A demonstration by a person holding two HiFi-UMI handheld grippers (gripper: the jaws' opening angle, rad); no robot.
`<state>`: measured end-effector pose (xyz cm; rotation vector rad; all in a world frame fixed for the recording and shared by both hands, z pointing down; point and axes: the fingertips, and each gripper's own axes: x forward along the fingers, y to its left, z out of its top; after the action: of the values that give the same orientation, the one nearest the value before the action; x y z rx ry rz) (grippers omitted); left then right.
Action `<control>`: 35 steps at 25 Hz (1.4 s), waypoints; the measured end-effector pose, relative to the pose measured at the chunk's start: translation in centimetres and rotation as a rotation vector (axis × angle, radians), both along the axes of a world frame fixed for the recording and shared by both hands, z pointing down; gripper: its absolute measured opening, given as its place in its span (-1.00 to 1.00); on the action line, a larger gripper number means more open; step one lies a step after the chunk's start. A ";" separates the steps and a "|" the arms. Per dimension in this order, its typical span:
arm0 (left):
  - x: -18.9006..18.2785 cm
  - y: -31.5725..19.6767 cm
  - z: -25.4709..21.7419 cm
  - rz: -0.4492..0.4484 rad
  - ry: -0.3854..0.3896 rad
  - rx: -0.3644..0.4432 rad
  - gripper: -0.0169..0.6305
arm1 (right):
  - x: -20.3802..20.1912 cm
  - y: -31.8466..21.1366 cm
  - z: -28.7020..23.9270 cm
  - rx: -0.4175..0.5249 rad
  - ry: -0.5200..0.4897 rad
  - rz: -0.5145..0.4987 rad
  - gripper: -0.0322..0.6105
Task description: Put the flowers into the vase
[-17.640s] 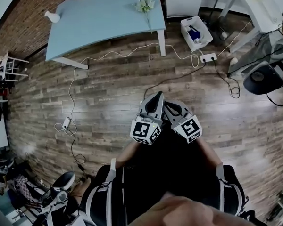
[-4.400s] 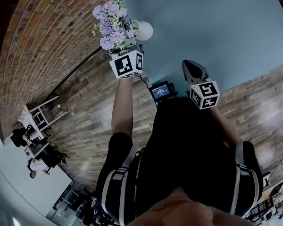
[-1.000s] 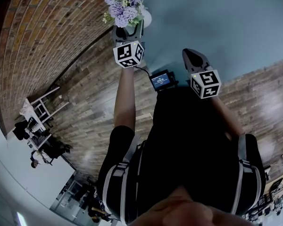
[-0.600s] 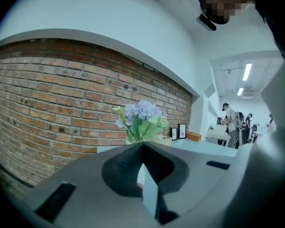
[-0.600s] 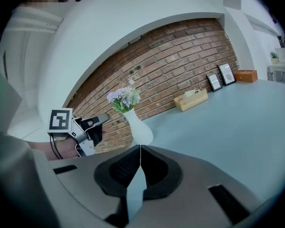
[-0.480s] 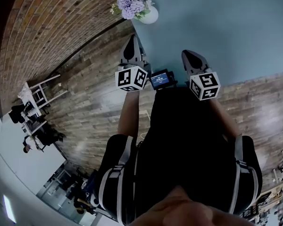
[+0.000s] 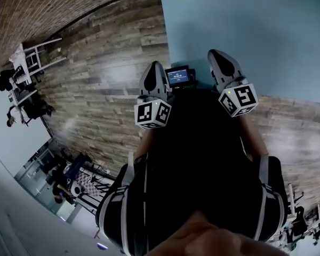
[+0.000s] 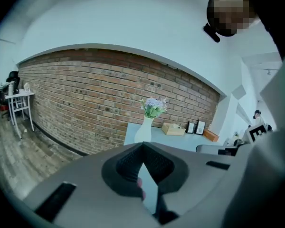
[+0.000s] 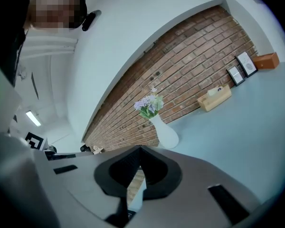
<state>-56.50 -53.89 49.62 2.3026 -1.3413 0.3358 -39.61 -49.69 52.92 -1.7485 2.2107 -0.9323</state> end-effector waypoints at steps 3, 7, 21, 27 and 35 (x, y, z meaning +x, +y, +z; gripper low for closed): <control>0.2 3.0 -0.5 -0.010 0.034 -0.001 -0.87 | -1.7 1.6 -0.8 0.020 0.002 -0.065 -0.84; 1.0 5.9 -1.4 0.073 0.105 0.025 -0.87 | -5.2 3.8 -2.1 0.061 0.049 -0.125 -0.84; -11.1 18.5 -0.7 0.120 0.403 -0.102 -0.87 | -19.1 17.1 -4.3 0.045 0.169 -0.068 -0.84; -11.4 23.6 -1.7 0.276 0.370 -0.063 -0.87 | -20.8 24.1 -5.5 0.027 0.306 -0.023 -0.84; -8.2 30.7 -3.3 0.271 0.366 -0.024 -0.87 | -21.0 29.2 -7.2 0.088 0.350 -0.072 -0.84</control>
<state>-64.71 -23.22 46.34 2.3827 -0.8464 0.0085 -60.56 -20.46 45.68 -1.9252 2.4945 -0.5646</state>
